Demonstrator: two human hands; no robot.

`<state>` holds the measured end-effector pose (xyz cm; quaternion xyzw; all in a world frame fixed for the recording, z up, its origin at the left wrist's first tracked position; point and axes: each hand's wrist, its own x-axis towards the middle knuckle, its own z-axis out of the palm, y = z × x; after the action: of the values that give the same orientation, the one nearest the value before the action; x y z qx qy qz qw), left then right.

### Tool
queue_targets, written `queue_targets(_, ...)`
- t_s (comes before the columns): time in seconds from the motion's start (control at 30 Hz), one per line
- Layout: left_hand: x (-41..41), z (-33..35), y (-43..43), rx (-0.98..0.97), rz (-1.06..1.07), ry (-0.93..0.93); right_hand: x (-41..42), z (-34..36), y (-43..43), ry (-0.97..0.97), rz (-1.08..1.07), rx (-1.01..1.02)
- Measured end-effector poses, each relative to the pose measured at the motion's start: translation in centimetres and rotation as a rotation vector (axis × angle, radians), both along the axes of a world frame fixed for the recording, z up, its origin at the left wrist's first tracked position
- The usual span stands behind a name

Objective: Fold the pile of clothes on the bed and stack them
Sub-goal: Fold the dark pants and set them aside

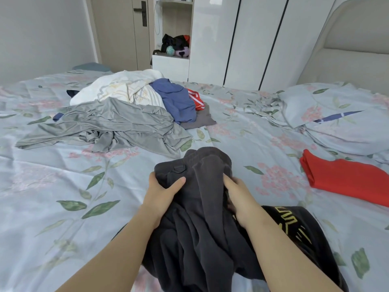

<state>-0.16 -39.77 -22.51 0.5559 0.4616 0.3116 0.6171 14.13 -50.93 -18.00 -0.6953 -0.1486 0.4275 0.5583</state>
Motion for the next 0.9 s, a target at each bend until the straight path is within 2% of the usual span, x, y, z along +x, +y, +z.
queue_targets(0.07, -0.4, -0.2, 0.4, -0.026, 0.051, -0.099, -0.5, 0.5, 1.1, -0.118, -0.018, 0.147)
queue_targets(0.13, -1.5, -0.4, 1.3, -0.096, 0.139, -0.211, -1.0, 0.9, 2.0, -0.404, -0.066, 0.213)
queue_targets(0.27, -5.7, -1.5, 3.2, -0.228, 0.288, -0.455, -1.8, 1.4, 2.8, -1.386, -0.140, 0.185)
queue_targets(0.3, -6.3, -1.5, 3.4, -0.243, 0.301, -0.478, -2.1, 0.7, 3.2, -1.555, -0.098, 0.156)
queue_targets(0.33, -6.6, -1.5, 3.4, -0.240, 0.314, -0.461, -2.6, 0.0, 3.6, -1.641, 0.014, 0.116)
queue_targets(0.37, -6.4, -1.5, 3.4, -0.233, 0.335, -0.407, -3.5, -0.7, 3.9, -1.624, 0.184, 0.055)
queue_targets(0.43, -5.6, -1.4, 3.9, -0.188, 0.370, -0.228, -5.1, -2.0, 4.1, -1.359, 0.553, -0.082)
queue_targets(0.47, -5.2, -1.4, 4.2, -0.160, 0.353, -0.146, -5.4, -2.3, 4.2, -1.180, 0.624, -0.072)
queue_targets(0.5, -4.9, -1.2, 4.3, -0.136, 0.343, -0.078, -5.3, -2.2, 4.4, -0.983, 0.579, -0.007)
queue_targets(0.57, -4.7, -0.9, 4.7, -0.150, 0.333, 0.000, -4.4, -2.0, 4.9, -0.685, 0.295, 0.092)
queue_targets(0.63, -4.6, -1.1, 5.0, -0.171, 0.309, 0.033, -3.0, -2.5, 5.3, -0.612, 0.032, 0.104)
queue_targets(0.7, -4.4, -1.3, 5.1, -0.114, 0.295, 0.078, -1.9, -3.3, 6.0, -0.549, -0.123, 0.086)
queue_targets(0.77, -4.4, -1.6, 5.1, -0.053, 0.293, 0.102, -0.8, -3.8, 6.8, -0.450, -0.167, 0.049)
queue_targets(0.9, -4.4, -1.7, 5.0, -0.017, 0.279, 0.100, 0.0, -4.5, 8.2, -0.501, 0.023, -0.045)
